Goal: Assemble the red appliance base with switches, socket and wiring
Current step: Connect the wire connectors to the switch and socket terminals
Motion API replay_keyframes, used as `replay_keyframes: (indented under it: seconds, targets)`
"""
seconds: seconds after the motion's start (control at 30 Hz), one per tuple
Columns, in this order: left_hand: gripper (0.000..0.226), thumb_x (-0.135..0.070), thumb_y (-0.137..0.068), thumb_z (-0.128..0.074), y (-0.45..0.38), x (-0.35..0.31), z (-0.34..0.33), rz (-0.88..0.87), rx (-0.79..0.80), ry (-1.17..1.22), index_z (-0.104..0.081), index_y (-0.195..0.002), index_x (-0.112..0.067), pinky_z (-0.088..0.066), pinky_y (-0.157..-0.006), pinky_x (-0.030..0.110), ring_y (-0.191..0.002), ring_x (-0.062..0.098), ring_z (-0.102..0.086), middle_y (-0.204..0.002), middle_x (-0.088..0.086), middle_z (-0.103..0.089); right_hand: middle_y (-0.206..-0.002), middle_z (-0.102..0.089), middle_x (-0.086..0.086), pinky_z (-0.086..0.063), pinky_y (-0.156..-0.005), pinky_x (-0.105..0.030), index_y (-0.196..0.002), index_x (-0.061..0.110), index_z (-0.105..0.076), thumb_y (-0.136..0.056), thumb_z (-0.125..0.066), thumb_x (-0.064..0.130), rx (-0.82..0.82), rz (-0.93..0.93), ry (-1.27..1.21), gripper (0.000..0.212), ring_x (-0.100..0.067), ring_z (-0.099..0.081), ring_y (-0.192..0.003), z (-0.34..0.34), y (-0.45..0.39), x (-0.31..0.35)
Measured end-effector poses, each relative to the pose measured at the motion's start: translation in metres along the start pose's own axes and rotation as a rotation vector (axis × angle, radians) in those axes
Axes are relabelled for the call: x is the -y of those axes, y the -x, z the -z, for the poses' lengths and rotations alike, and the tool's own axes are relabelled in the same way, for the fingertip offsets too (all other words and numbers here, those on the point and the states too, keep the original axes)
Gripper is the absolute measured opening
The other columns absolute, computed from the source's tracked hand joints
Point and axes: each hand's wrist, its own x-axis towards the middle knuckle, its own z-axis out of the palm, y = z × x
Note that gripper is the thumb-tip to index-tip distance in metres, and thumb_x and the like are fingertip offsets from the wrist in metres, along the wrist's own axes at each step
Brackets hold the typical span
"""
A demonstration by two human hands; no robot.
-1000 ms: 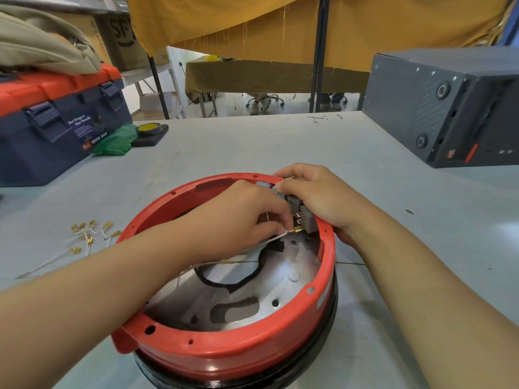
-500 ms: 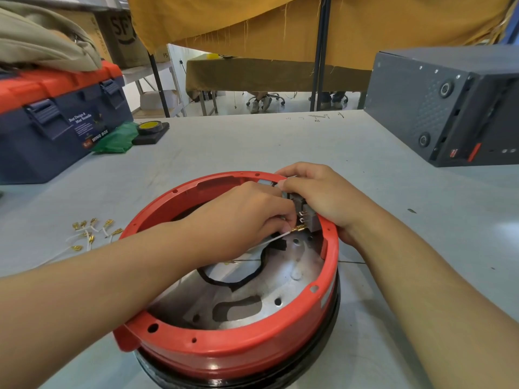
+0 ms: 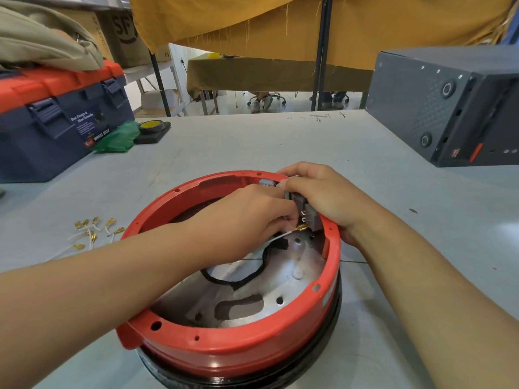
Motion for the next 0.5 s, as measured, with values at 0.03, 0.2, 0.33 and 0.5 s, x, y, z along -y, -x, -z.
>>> replay_keyframes:
  seconds: [0.03, 0.2, 0.33, 0.5]
  targets:
    - [0.011, -0.014, -0.092, -0.055, 0.0002, -0.0003, -0.0002, -0.001, 0.005, -0.006, -0.066, -0.091, -0.011, -0.043, -0.073, 0.032, -0.079, 0.017, -0.054, -0.088, -0.001, -0.056, -0.101, -0.069, -0.010, -0.054, -0.082, -0.038, -0.105, 0.017, -0.066, -0.088, -0.057, 0.012, 0.000, 0.000, 0.000, 0.020, -0.021, -0.065, -0.087, 0.0003, -0.0001, 0.0001]
    - [0.011, -0.015, -0.093, -0.054, 0.0013, -0.0016, -0.0001, -0.002, 0.015, -0.014, -0.065, -0.093, -0.013, -0.044, -0.071, 0.036, -0.077, 0.018, -0.052, -0.085, -0.007, -0.047, -0.103, -0.069, -0.010, -0.055, -0.082, -0.038, -0.107, 0.017, -0.066, -0.089, -0.057, 0.012, 0.002, -0.009, -0.001, 0.021, -0.023, -0.066, -0.090, 0.0010, -0.0006, -0.0001]
    - [0.012, -0.016, -0.093, -0.053, 0.0013, -0.0007, -0.0014, 0.002, 0.018, -0.016, -0.064, -0.094, -0.013, -0.045, -0.073, 0.039, -0.081, 0.021, -0.055, -0.091, 0.001, -0.057, -0.101, -0.069, -0.009, -0.055, -0.078, -0.036, -0.105, 0.018, -0.066, -0.088, -0.057, 0.013, 0.007, -0.011, -0.003, 0.019, -0.021, -0.066, -0.087, 0.0007, -0.0001, 0.0000]
    - [0.012, -0.016, -0.093, -0.053, 0.0013, 0.0000, -0.0019, 0.000, 0.005, -0.017, -0.064, -0.094, -0.012, -0.046, -0.072, 0.042, -0.081, 0.023, -0.056, -0.091, 0.004, -0.060, -0.102, -0.068, -0.011, -0.054, -0.081, -0.038, -0.103, 0.018, -0.066, -0.088, -0.057, 0.011, 0.003, -0.010, -0.011, 0.018, -0.022, -0.065, -0.087, 0.0000, 0.0003, 0.0012]
